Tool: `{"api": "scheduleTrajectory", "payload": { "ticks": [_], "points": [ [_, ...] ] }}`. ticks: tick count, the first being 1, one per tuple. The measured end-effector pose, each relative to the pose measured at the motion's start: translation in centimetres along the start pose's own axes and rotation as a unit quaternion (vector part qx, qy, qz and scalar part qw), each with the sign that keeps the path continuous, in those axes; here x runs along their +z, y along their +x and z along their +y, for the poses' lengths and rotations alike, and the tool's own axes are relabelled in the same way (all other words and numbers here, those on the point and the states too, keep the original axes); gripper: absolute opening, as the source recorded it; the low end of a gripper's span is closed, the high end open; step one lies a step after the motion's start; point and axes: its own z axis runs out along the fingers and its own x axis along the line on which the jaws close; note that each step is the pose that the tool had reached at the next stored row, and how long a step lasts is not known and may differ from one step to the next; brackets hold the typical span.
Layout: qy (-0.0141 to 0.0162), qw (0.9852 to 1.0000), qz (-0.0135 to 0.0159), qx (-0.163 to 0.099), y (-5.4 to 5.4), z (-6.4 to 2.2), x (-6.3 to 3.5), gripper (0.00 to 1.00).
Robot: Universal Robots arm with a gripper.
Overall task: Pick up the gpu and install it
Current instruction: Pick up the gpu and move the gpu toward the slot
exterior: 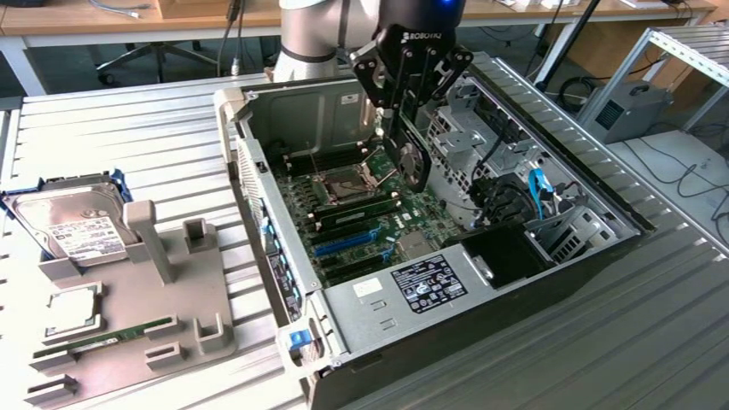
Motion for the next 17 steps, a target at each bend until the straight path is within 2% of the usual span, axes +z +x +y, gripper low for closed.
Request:
{"api": "scheduleTrajectory", "payload": {
  "ticks": [17],
  "points": [
    [0.0,1.0,0.0,0.0,-1.7,0.76,0.23,0.26]
  ]
}}
